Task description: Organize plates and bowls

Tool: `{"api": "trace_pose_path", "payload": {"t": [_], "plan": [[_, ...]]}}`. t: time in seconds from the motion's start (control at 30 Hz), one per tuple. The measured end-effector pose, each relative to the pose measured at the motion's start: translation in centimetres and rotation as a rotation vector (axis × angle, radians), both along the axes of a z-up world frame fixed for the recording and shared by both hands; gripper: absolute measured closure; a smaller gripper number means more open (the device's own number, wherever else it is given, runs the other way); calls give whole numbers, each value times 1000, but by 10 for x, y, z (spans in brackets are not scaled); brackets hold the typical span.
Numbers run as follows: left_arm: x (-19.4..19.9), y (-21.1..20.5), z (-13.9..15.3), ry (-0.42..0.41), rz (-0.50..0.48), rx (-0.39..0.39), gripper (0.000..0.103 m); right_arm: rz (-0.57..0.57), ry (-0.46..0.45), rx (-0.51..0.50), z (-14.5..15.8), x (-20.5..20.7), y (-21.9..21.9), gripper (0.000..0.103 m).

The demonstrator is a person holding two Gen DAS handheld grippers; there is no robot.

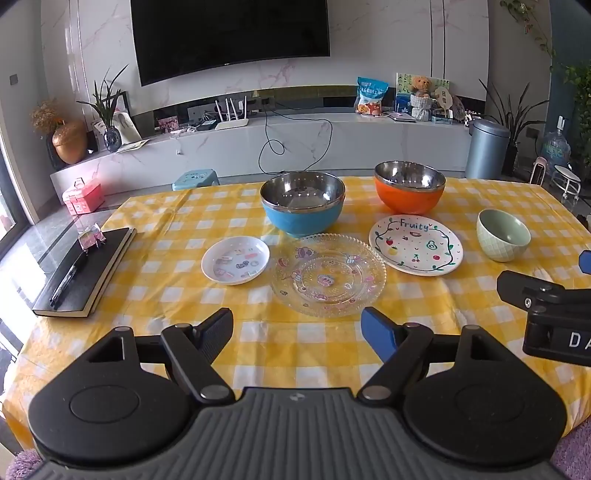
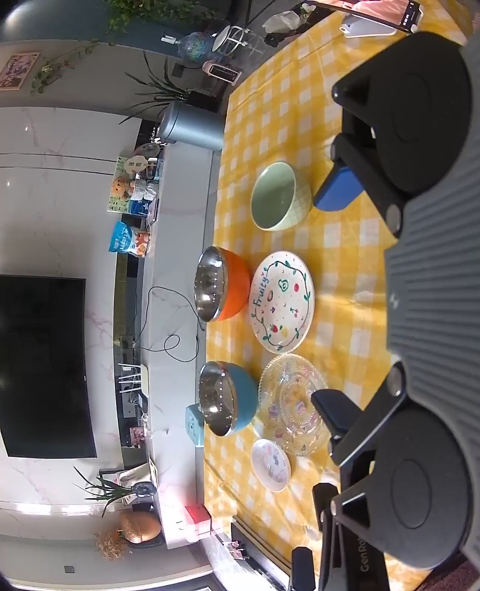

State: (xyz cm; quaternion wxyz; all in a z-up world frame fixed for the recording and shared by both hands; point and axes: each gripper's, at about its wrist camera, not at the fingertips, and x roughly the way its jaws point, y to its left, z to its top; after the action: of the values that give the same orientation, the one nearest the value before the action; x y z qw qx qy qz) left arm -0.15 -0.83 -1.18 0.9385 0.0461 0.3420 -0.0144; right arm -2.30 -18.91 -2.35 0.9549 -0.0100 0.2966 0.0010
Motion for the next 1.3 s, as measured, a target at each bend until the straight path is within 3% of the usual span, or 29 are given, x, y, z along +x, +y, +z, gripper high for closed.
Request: {"api": "trace_pose_path", "payload": {"t": [1.3], "plan": [[0, -2, -2, 2, -2, 1, 10, 3, 5, -5, -8, 3, 3, 3]]}}
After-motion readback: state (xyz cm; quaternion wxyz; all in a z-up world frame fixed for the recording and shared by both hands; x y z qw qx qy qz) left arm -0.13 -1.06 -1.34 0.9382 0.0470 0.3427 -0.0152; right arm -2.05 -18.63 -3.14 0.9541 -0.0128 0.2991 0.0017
